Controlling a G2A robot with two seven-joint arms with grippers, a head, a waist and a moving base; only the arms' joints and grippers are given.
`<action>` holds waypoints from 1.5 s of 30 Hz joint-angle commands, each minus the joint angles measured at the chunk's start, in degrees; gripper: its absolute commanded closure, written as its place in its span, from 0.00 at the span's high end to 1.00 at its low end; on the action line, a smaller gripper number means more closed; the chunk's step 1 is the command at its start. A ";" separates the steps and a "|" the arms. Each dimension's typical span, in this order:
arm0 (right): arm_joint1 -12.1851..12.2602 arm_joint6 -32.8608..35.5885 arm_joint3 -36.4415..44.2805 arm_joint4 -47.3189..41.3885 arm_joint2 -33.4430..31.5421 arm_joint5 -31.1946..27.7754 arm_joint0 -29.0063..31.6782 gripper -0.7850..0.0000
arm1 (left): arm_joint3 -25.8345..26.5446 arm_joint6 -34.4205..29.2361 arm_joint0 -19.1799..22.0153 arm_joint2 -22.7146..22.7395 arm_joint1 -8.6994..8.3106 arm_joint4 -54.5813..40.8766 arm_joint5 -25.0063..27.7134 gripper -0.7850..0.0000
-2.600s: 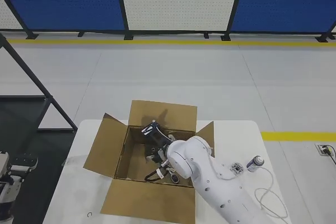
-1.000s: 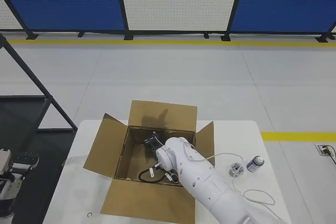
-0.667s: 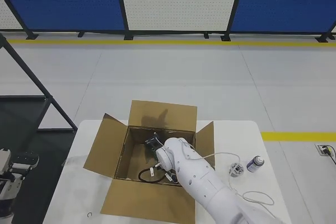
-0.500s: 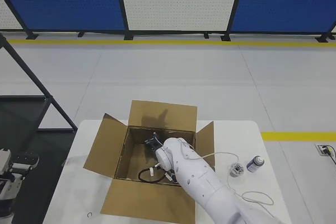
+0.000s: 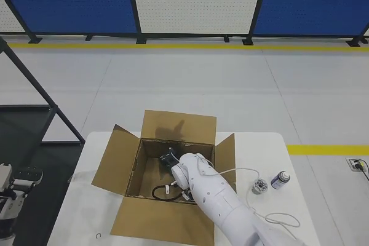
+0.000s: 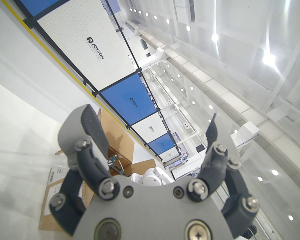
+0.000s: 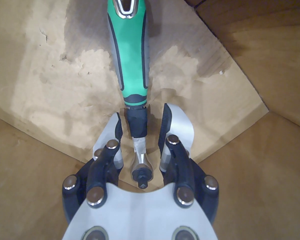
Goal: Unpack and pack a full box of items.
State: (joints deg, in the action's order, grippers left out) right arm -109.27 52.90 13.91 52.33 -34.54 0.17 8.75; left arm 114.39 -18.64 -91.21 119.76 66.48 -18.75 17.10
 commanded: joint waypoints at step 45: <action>3.99 -7.57 13.92 3.88 -4.66 -5.03 3.05 0.00 | 0.00 0.00 0.00 0.00 0.00 0.00 0.00 1.00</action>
State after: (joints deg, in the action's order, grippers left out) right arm -105.80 45.10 25.99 55.66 -38.89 -5.09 11.17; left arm 114.39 -18.64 -91.21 119.76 66.48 -18.75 17.10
